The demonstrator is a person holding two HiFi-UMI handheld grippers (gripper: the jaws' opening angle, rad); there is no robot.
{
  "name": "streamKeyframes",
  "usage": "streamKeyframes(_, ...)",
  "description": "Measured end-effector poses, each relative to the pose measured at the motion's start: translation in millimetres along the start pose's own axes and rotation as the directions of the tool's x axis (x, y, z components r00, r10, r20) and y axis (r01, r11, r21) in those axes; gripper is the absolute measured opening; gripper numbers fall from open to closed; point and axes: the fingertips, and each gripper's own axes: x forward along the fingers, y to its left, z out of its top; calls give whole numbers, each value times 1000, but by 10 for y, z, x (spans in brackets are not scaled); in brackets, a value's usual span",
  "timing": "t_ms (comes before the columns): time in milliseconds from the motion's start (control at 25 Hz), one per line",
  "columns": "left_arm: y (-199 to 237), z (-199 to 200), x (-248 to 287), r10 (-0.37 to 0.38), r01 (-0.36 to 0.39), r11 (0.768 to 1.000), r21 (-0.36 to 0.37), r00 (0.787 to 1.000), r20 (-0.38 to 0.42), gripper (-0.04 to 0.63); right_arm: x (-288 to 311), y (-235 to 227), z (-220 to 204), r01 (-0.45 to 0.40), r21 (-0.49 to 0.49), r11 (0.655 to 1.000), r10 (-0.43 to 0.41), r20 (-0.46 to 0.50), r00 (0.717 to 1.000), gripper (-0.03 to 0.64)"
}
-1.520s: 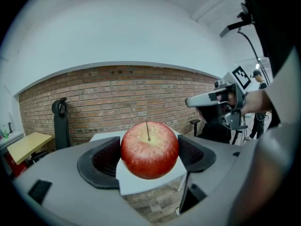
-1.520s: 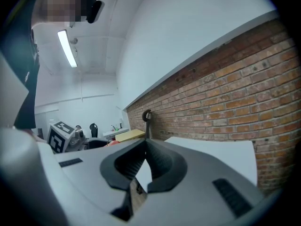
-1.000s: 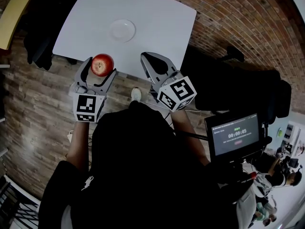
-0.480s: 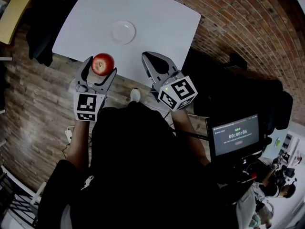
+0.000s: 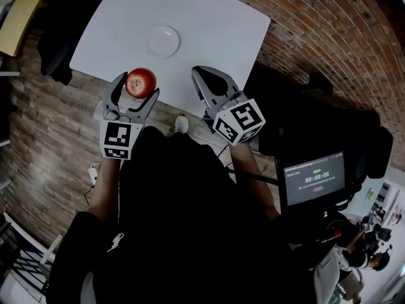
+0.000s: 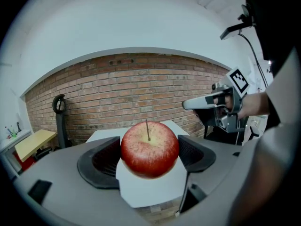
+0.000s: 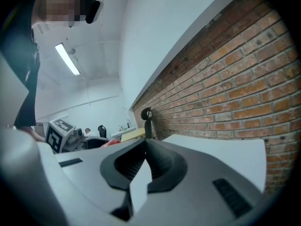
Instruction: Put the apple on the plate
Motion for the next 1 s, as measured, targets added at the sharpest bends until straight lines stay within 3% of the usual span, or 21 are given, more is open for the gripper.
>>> streamKeyframes(240,41,-76,-50,7,-7,1000,-30,1000,-12,387,25,59,-48,-13,2,1000,13,-19,1000,3)
streamKeyframes(1000,285,-33,437,-107,107,994,-17,994,-14,387,351,-160,32,63,10,998,-62,-39,997,3)
